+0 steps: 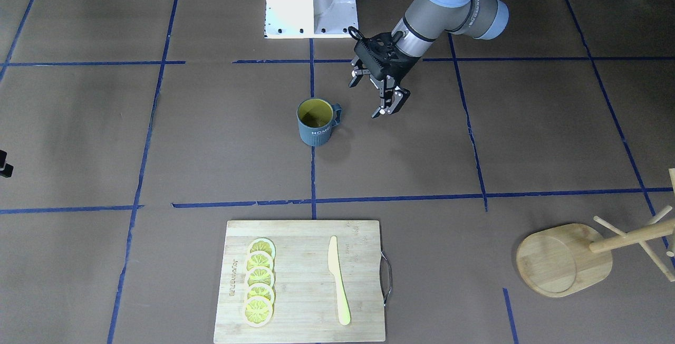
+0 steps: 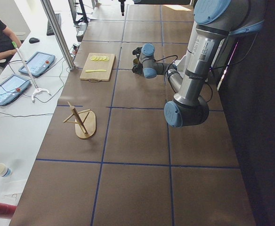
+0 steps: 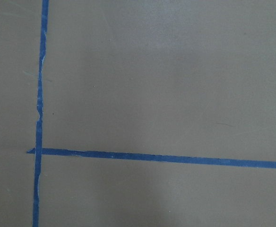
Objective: Hang cup on storage rack
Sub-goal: 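Move the left gripper over the teal mug's rim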
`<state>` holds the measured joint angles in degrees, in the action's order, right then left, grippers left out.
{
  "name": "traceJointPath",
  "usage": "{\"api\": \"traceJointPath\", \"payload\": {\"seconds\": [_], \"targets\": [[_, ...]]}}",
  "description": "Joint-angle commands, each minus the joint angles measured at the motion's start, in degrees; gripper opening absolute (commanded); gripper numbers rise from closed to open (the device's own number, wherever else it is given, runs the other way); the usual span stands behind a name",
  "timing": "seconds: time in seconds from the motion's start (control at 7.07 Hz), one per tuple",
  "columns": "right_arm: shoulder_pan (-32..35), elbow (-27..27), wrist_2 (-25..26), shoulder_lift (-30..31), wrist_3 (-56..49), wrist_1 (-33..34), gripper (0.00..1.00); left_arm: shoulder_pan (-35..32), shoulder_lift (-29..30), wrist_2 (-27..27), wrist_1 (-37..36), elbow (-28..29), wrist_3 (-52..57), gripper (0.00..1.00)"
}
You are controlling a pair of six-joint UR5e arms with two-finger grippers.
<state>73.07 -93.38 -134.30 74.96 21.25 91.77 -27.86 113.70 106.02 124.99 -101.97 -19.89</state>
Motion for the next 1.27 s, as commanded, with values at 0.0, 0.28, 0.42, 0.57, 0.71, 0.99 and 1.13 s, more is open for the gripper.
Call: {"api": "traceJointPath", "payload": {"seconds": [0.0, 0.28, 0.42, 0.57, 0.71, 0.99, 1.13], "targets": [[-0.03, 0.04, -0.26, -0.08, 0.19, 0.07, 1.00, 2.45, 2.91, -0.46, 0.08, 2.81, 0.29, 1.00], [-0.03, 0.04, -0.26, -0.08, 0.28, 0.07, 1.00, 2.81, 4.60, -1.59, 0.51, 5.82, 0.21, 0.96], [-0.03, -0.04, -0.34, -0.08, 0.37, 0.07, 1.00, 4.29, 4.60, -5.52, 0.60, 5.82, 0.29, 0.94], [0.05, 0.04, -0.34, -0.08, 0.37, 0.07, 1.00, 4.66, 4.60, -7.39, 1.56, 6.34, 0.29, 0.94], [0.06, -0.04, -0.34, -0.08, 0.37, 0.07, 1.00, 4.66, 4.51, -7.40, 4.01, 6.87, 0.29, 0.94], [0.06, -0.05, -0.34, -0.08, 0.46, 0.07, 1.00, 5.27, 4.51, -7.40, 6.22, 8.45, 0.03, 0.80], [0.06, -0.05, -0.34, -0.16, 0.63, 0.07, 1.00, 5.28, 4.51, -7.40, 6.92, 8.72, 0.03, 0.77]]}}
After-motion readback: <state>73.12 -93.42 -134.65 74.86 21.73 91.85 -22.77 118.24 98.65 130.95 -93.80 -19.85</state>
